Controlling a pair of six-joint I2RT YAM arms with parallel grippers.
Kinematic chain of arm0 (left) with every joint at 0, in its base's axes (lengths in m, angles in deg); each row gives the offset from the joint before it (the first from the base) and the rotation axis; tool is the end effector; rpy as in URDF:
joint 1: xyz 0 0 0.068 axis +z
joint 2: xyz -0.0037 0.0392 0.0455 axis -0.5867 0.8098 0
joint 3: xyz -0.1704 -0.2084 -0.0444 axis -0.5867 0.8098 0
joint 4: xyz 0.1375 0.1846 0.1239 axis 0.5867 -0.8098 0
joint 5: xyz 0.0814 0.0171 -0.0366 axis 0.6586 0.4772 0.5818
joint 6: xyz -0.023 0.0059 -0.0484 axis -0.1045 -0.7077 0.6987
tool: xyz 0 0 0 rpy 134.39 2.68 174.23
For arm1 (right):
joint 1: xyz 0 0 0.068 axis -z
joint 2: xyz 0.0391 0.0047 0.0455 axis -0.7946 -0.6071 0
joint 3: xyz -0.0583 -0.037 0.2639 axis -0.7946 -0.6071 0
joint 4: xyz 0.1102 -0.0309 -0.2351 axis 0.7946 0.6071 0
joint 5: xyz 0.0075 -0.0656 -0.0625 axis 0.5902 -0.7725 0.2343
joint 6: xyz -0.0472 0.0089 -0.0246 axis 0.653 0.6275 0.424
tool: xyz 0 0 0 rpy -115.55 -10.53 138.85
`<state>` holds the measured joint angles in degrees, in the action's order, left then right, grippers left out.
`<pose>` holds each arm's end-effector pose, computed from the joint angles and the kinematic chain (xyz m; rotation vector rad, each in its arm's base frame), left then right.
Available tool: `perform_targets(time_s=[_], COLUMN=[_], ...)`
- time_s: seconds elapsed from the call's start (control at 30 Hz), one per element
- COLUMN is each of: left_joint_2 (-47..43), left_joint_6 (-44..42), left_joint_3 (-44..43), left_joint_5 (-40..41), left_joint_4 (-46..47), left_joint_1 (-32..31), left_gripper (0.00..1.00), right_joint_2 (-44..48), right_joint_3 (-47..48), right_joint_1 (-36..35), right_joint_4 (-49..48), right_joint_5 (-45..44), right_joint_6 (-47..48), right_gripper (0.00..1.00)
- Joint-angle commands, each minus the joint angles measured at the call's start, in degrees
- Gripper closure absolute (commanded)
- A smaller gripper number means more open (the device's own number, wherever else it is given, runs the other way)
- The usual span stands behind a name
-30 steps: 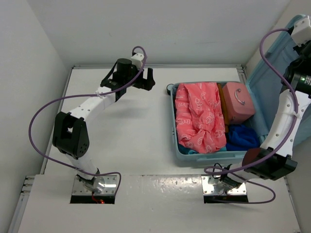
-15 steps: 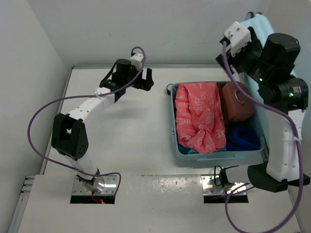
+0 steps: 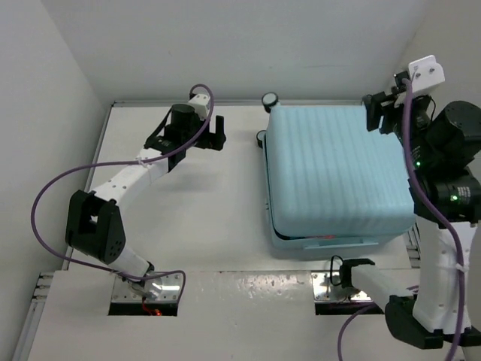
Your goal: Pack the luggage
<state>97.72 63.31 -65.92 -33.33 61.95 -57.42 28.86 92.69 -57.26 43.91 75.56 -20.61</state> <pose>0.3370 -0.1343 0.3219 0.1848 2.0111 -0.4259 0.1478 0.0191 0.5449 -0.3004 1.5227 0.1354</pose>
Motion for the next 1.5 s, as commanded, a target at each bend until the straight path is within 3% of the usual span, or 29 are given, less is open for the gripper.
perform_targets(time_s=[0.0, 0.1, 0.3, 0.4, 0.53, 0.73, 0.9, 1.13, 1.27, 1.47], left_joint_2=[-1.5, -1.0, 0.0, 0.7, 1.7, 2.2, 2.2, 2.8, 1.7, 0.0], left_joint_6=[0.7, 1.3, 1.3, 1.3, 2.5, 4.8, 5.9, 7.0, 10.7, 17.6], left_joint_3=[1.9, 2.5, 1.9, 1.4, 1.4, 1.4, 1.4, 0.8, 1.6, 3.9], left_joint_5=[0.0, -0.5, -0.5, -0.5, -1.1, -2.2, -2.8, -3.9, -7.4, -14.5], left_joint_4=[0.1, 0.1, 0.1, 0.1, 0.1, 0.1, 0.1, 0.1, 0.1, 1.9], left_joint_1=[0.4, 0.4, 0.4, 0.4, 0.9, 2.7, 4.3, 6.1, 9.6, 19.2], left_gripper=[0.01, 0.01, 0.01, 0.01, 0.01, 0.01, 0.01, 0.01, 0.01, 0.01], right_joint_2=[0.3, 1.3, -9.3, -14.2, -17.6, -22.8, -21.6, -21.1, -20.8, -15.8], right_joint_3=[-12.8, -21.3, -18.4, -16.8, -21.7, -28.3, -39.7, -51.2, -55.6, -60.7], right_joint_1=[7.0, 16.4, 37.6, 43.5, 47.3, 53.3, 52.4, 47.3, 42.1, 27.7], right_joint_4=[-11.9, -21.2, -17.2, -11.5, -11.2, -5.6, -11.3, -8.9, -4.7, -3.9], right_joint_5=[-20.1, -22.0, -17.4, -12.1, -8.1, 7.0, 8.2, 10.9, 17.2, 28.1], right_joint_6=[12.8, 17.0, 15.7, 15.2, 15.4, 13.3, 16.5, 19.0, 17.1, 9.5], right_gripper=[0.43, 0.44, 0.44, 0.44, 0.44, 0.43, 0.45, 0.54, 0.55, 0.56])
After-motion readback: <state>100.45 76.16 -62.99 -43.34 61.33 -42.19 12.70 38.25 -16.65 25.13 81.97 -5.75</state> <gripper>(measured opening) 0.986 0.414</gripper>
